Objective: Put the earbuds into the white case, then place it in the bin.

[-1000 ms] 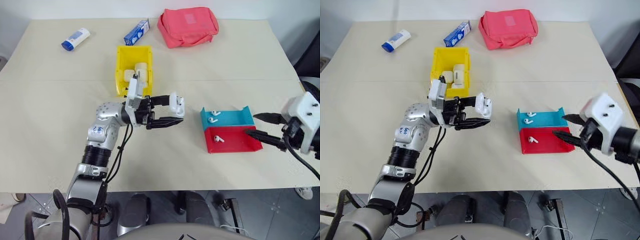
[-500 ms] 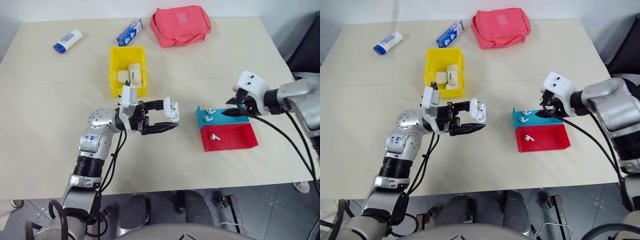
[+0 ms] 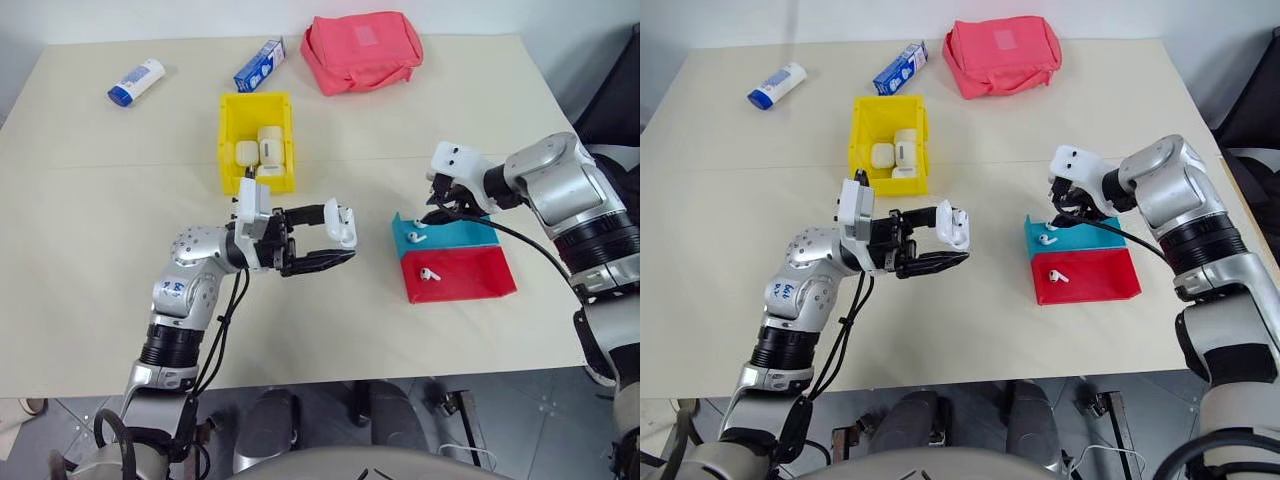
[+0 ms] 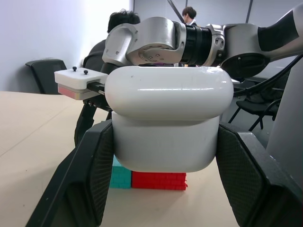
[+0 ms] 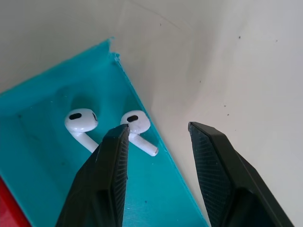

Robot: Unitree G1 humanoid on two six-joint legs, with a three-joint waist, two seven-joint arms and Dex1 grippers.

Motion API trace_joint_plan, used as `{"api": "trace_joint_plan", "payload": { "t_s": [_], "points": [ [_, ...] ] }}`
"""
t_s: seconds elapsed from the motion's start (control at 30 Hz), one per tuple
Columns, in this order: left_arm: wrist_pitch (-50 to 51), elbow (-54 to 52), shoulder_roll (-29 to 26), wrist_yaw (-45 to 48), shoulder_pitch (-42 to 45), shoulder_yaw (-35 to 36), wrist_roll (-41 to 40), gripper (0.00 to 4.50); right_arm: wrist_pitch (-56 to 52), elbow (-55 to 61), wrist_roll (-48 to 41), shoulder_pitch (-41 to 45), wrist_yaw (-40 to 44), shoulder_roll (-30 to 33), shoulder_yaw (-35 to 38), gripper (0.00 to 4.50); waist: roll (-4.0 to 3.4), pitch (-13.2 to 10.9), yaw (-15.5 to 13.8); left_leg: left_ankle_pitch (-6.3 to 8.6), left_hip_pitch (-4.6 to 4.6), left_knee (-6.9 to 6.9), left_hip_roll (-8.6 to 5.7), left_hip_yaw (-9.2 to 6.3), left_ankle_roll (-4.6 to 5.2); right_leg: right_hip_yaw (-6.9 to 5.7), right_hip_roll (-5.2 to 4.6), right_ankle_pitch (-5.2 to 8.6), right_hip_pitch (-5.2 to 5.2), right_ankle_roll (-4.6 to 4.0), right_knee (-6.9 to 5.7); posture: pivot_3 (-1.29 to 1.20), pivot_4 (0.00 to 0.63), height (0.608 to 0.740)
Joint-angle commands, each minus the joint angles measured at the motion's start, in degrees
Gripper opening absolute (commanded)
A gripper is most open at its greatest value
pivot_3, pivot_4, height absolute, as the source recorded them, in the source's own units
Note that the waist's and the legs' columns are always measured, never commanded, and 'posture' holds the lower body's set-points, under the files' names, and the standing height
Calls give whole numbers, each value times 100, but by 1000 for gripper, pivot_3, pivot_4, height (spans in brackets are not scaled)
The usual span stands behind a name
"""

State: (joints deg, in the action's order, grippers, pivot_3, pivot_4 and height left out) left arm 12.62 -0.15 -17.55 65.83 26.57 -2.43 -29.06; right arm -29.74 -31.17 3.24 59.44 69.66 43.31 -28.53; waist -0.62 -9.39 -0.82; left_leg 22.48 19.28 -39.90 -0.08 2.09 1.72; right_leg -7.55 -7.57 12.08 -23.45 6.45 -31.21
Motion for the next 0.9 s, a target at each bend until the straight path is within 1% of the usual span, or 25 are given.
{"api": "trace_joint_plan", "payload": {
  "t_s": [0.03, 0.3, 0.9],
  "points": [
    [-3, -330, -40, -50, 0, 38, -146, 2792, 181, -195, 161, 173, 87, -74, 156, 2049, 0, 0, 10, 0, 0, 0, 0, 0, -1, 0, 0, 0, 0, 0, 0, 0, 150, 740],
    [8, -395, -93, -135, -51, 54, -144, 2792, 362, -460, 333, 276, 275, -251, 195, 2049, -3, 0, 97, -2, -2, 1, 1, 0, -4, 1, 2, 0, 0, -1, -5, 0, 150, 740],
    [-9, -484, -166, -180, -167, 98, -176, 2792, 955, -876, 607, 419, 391, -543, 206, 2049, -6, -1, 102, -3, -5, 1, 2, 1, -7, 2, 3, 2, -1, -4, -13, 0, 150, 740]
  ]
}}
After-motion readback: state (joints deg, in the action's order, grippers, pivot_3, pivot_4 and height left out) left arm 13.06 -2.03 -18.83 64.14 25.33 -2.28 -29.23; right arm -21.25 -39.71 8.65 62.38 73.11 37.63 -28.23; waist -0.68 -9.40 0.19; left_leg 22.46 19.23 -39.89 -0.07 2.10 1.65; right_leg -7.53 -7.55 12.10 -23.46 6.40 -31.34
